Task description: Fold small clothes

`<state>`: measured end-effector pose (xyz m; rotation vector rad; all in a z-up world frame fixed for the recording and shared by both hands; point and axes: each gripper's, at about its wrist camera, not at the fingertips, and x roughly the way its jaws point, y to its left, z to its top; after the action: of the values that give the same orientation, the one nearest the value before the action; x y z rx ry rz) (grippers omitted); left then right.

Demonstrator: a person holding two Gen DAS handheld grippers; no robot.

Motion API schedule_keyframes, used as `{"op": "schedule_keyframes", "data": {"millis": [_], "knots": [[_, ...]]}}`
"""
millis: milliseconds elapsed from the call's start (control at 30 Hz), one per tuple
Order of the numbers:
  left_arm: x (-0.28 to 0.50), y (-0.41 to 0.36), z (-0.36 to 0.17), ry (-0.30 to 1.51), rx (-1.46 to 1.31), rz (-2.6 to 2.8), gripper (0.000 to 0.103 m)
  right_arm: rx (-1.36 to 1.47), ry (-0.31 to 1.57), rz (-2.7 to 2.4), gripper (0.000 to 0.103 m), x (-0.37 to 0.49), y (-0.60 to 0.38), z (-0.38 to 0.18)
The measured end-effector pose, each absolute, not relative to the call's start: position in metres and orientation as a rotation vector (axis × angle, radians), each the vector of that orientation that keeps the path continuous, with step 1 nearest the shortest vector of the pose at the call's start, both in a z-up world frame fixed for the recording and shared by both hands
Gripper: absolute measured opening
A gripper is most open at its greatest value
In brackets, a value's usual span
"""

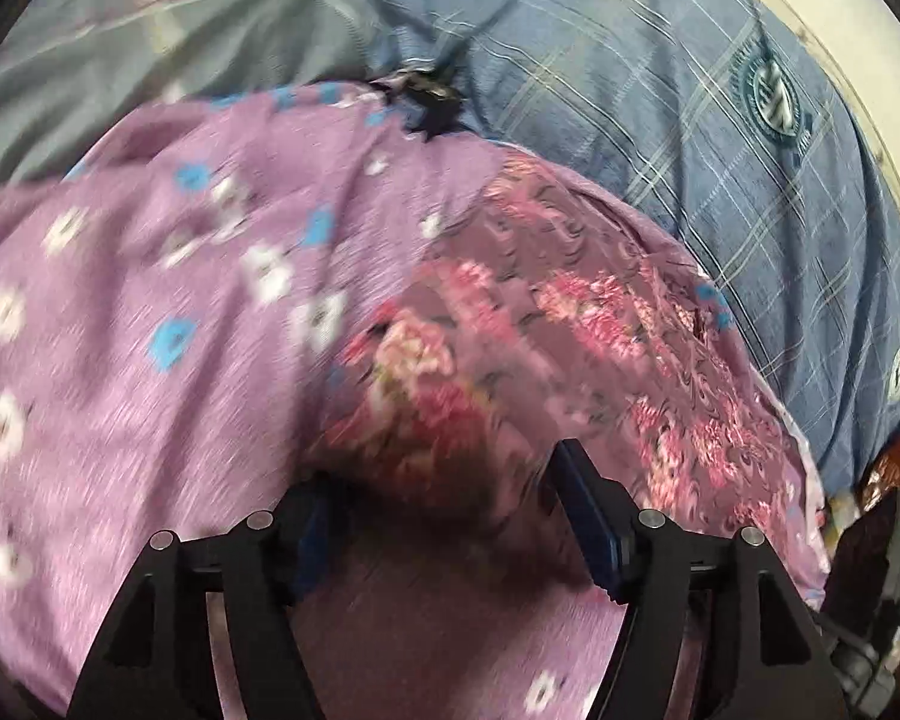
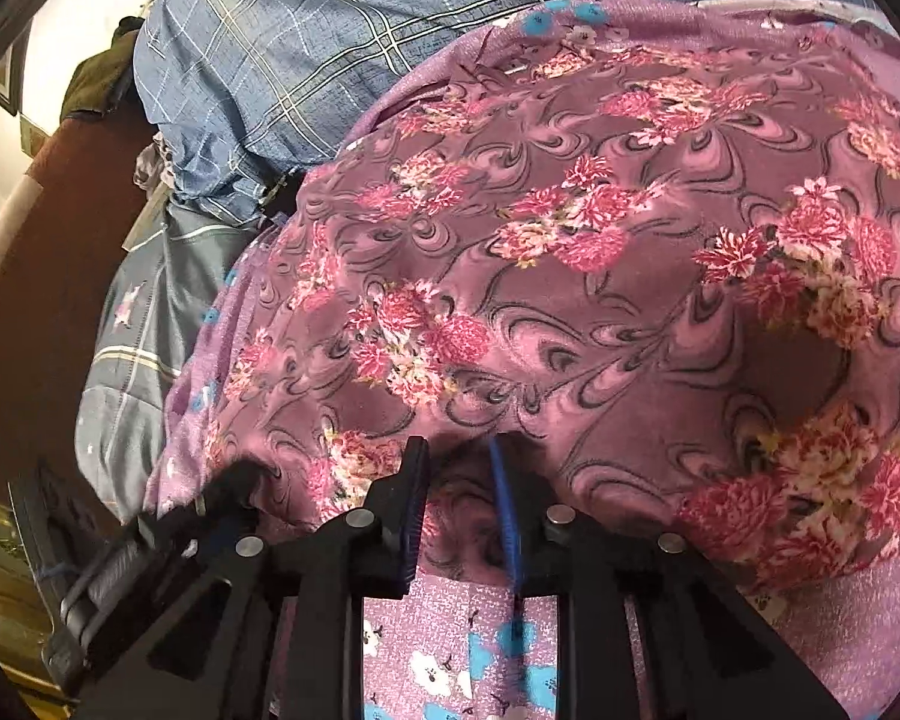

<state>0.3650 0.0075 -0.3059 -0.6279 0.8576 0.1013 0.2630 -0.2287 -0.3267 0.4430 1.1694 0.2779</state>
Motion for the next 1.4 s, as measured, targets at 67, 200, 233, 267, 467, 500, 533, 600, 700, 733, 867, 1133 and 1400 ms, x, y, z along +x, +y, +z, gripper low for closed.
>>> {"op": "schedule_keyframes", "data": {"millis": [67,200,233,267,467,500,533,600,700,733,867,1133,1400], "knots": [[0.362,0.013,-0.297,0.835,-0.647,0.126,0.064,0.464,1.172,0.289,0.02,0.263,-0.232,-0.329],[0.327,0.024,-0.274,0.677,-0.642,0.157,0.066,0.439,1.172,0.302,0.021,0.266,-0.229,-0.33],[0.323,0.02,-0.274,0.675,-0.632,0.146,0.066,0.431,1.171,0.304,0.021,0.266,-0.228,-0.331],[0.323,0.015,-0.278,0.706,-0.62,0.123,0.066,0.426,1.171,0.305,0.022,0.267,-0.227,-0.331],[0.329,0.01,-0.311,0.85,-0.702,0.059,0.066,0.429,1.173,0.3,0.024,0.271,-0.225,-0.331],[0.33,0.009,-0.311,0.843,-0.708,0.057,0.066,0.429,1.171,0.302,0.024,0.27,-0.225,-0.331],[0.333,0.009,-0.309,0.831,-0.702,0.054,0.066,0.431,1.169,0.309,0.021,0.27,-0.226,-0.33],[0.342,0.009,-0.303,0.8,-0.706,0.034,0.066,0.468,1.164,0.323,0.019,0.269,-0.233,-0.328],[0.358,0.013,-0.311,0.782,-0.746,0.041,0.065,0.548,1.07,0.351,0.002,0.267,-0.251,-0.312],[0.362,0.014,-0.313,0.775,-0.751,0.04,0.063,0.531,1.029,0.345,0.002,0.266,-0.255,-0.304],[0.381,0.009,-0.328,0.753,-0.742,-0.001,0.02,0.506,1.09,0.322,0.002,0.274,-0.252,-0.316],[0.386,0.007,-0.342,0.72,-0.734,-0.045,0.044,0.571,1.206,0.297,0.0,0.288,-0.254,-0.346],[0.39,0.009,-0.328,0.678,-0.71,-0.055,0.011,0.546,1.199,0.32,0.0,0.284,-0.253,-0.343]]}}
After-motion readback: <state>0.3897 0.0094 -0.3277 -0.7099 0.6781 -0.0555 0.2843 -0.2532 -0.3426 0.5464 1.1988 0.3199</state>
